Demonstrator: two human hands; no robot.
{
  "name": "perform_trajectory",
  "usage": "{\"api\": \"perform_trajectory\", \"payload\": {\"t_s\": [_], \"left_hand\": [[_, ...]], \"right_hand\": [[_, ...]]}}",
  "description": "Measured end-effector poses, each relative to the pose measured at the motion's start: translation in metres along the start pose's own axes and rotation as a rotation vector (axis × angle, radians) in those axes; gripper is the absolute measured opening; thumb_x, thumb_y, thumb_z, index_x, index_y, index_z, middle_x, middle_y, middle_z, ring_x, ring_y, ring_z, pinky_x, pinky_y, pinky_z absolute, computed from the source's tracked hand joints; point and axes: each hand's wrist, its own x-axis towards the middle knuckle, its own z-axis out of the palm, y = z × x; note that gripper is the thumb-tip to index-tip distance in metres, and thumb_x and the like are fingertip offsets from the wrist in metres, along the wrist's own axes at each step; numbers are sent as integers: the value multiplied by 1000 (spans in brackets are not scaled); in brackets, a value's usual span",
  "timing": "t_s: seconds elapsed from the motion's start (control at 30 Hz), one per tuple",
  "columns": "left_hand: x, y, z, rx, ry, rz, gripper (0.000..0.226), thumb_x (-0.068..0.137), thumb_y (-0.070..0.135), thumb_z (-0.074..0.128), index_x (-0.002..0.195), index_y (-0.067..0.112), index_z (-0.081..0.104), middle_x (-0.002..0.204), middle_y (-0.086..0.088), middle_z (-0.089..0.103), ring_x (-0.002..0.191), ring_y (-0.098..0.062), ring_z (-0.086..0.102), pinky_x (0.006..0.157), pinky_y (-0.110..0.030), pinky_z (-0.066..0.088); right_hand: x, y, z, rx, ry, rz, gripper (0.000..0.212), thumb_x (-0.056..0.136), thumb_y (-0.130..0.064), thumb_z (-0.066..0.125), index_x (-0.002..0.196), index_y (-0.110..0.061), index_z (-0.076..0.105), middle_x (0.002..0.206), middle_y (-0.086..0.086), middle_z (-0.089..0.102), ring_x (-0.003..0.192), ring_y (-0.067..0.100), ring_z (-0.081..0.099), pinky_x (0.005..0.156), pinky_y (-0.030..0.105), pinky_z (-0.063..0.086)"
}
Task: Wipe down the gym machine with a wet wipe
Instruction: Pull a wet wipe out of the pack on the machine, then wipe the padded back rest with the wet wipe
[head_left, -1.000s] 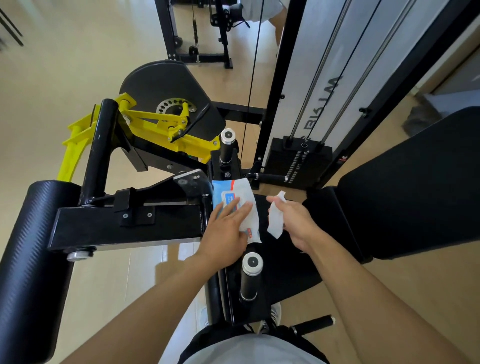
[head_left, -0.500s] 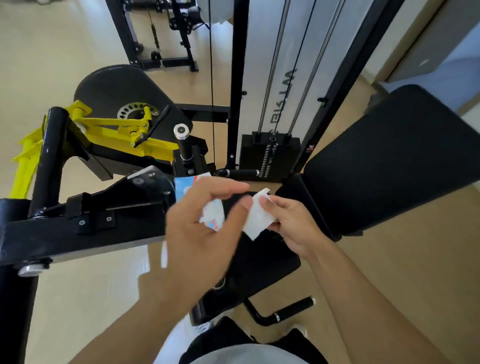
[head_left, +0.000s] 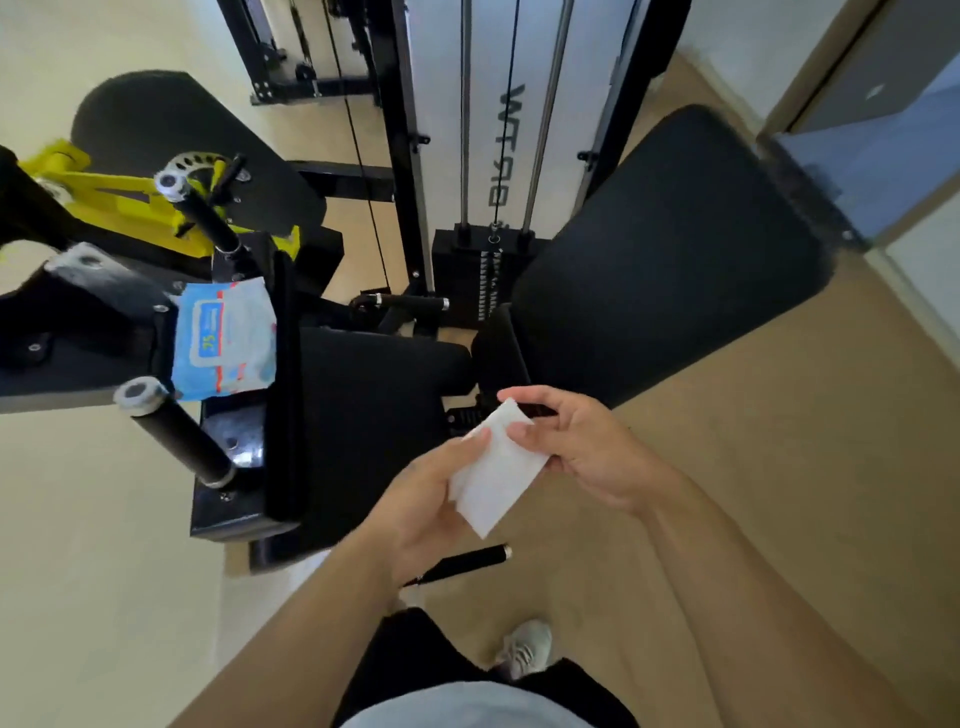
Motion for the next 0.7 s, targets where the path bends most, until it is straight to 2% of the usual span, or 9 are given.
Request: {"api": "perform_trajectory", "payload": {"t_s": [0.07,0.1,0.2,0.3,0.4,0.5,0.6,0.63,0.7], "left_hand": [[10,-13,15,-30,69,96,47,92,31,68,132,7,62,129,-21,67,119,-36,65,98,-47,56],[15,-17,22,-41,109,138,46,91,29,68,130,6,63,127,-20,68,119,-36,65,100,-48,54],[30,-23,39,49,162,238,34,90,25,68,120,9,70,118,-16,73,110,-32,70,90,-44,59],[45,-22,50,172,167,277,30,85,26,72,112,13,75,111,-15,75,101,-32,73,80,-42,61],[64,-19,55,195,127,290,33,87,28,71,115,11,74,109,-13,75,98,-27,74,76,-37,59],[92,-10,53,233,216,370,26,91,29,70,113,15,75,107,-8,76,98,-24,74,77,-37,60],[131,3,46,193,352,436,17,95,20,68,109,15,77,101,-5,78,94,-19,74,76,-30,60],[144,8,45,171,379,441,16,95,19,69,108,15,76,98,-4,78,91,-17,74,74,-27,59],[171,18,46,142,392,461,16,95,18,69,108,16,76,94,-3,78,86,-14,73,74,-26,59]], "right_hand": [[-11,4,-22,-21,23,22,39,95,-21,71,131,-30,62,105,10,77,109,33,69,101,62,50],[-14,6,-31,-16,33,40,43,94,-21,72,134,-30,60,105,10,77,107,32,70,101,60,51],[-18,8,-54,24,-28,128,50,91,-28,73,139,-22,60,113,9,76,110,29,70,102,53,53],[-9,7,-71,4,-159,221,60,84,-54,71,129,-14,68,122,8,72,116,24,67,101,43,54],[13,6,-86,-57,-180,274,71,75,-61,80,125,-12,69,124,11,70,120,29,65,104,47,53],[44,-10,-102,-193,-136,243,48,83,-40,82,121,-14,71,116,7,74,113,26,69,99,46,56],[84,-45,-116,-366,-36,159,20,93,-22,74,113,-17,74,101,-1,78,97,16,73,76,26,60],[100,-57,-122,-464,-4,122,16,95,-22,71,110,-18,75,99,-3,77,95,15,73,73,25,59],[132,-84,-132,-729,13,26,12,97,-28,68,103,-20,75,95,-3,76,92,17,71,76,32,58]]}}
